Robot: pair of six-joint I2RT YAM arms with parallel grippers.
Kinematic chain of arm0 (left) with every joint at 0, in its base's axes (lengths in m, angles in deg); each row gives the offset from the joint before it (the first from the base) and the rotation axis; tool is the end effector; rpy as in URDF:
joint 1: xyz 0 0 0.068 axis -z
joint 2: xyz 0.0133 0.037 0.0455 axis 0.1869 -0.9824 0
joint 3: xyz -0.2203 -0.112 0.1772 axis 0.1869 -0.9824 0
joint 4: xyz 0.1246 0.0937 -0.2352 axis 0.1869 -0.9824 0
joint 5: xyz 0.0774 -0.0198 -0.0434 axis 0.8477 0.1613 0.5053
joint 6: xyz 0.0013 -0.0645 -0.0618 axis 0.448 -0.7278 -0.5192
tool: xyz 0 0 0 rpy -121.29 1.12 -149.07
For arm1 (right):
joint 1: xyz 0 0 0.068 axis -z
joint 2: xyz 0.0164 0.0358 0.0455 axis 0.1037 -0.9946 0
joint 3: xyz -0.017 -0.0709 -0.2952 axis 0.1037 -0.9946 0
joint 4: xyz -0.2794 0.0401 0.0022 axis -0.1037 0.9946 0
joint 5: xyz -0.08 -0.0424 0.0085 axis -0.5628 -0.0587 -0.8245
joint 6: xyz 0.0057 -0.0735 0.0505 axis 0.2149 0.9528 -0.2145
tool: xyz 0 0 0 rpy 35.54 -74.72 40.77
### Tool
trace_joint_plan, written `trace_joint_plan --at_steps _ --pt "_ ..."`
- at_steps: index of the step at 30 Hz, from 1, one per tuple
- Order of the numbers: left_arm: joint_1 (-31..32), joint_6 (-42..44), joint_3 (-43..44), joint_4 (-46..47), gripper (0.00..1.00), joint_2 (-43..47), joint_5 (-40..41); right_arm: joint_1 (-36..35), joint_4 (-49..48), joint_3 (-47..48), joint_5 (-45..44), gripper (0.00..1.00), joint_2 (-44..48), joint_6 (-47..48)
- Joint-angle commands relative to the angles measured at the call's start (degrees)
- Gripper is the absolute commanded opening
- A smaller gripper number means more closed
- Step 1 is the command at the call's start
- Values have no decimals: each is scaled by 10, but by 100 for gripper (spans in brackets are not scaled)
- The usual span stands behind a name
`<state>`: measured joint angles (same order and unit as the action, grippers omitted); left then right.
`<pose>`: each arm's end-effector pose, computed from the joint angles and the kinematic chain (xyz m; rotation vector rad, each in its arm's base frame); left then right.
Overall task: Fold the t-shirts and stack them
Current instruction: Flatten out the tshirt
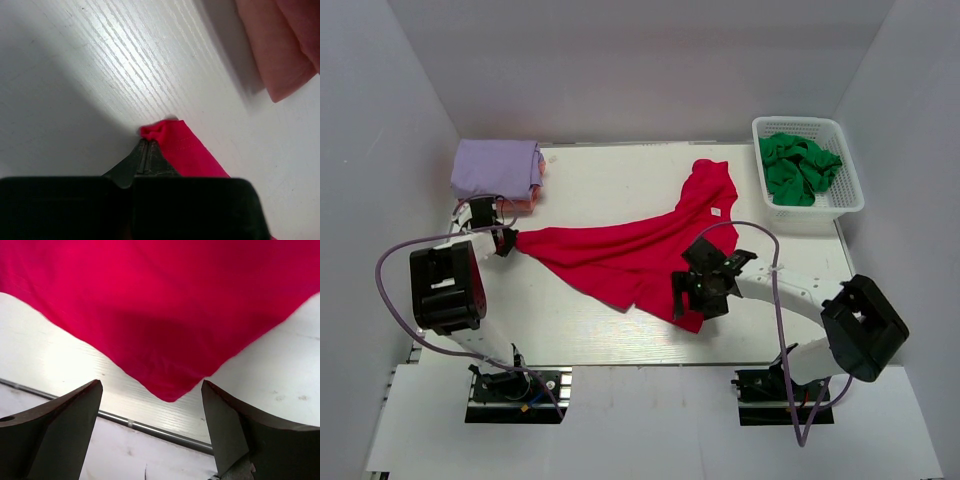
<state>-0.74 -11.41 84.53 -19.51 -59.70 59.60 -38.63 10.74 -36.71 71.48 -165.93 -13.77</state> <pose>0.3590 0.0823 0.1287 -1.2562 2.1765 -0.1039 0.1967 0.2014 0.1562 -0.2032 2.8520 0.4373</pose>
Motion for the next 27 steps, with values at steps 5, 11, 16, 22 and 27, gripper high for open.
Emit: trace_joint_plan --at_steps 5,11,16,22,27 --pt "8 6 6 -29 0 41 4 -40 32 13 -73 77 -38 -35" --pt "8 1 33 -73 0 68 16 -53 33 30 -89 35 -81 -35" --pt "8 1 61 -109 0 108 10 -46 54 85 -198 0 -28 -36" --pt "13 14 107 -149 0 167 -13 -24 115 234 -345 0 49 -1" --pt "13 40 185 -203 0 235 -19 5 111 368 -465 0 85 60"
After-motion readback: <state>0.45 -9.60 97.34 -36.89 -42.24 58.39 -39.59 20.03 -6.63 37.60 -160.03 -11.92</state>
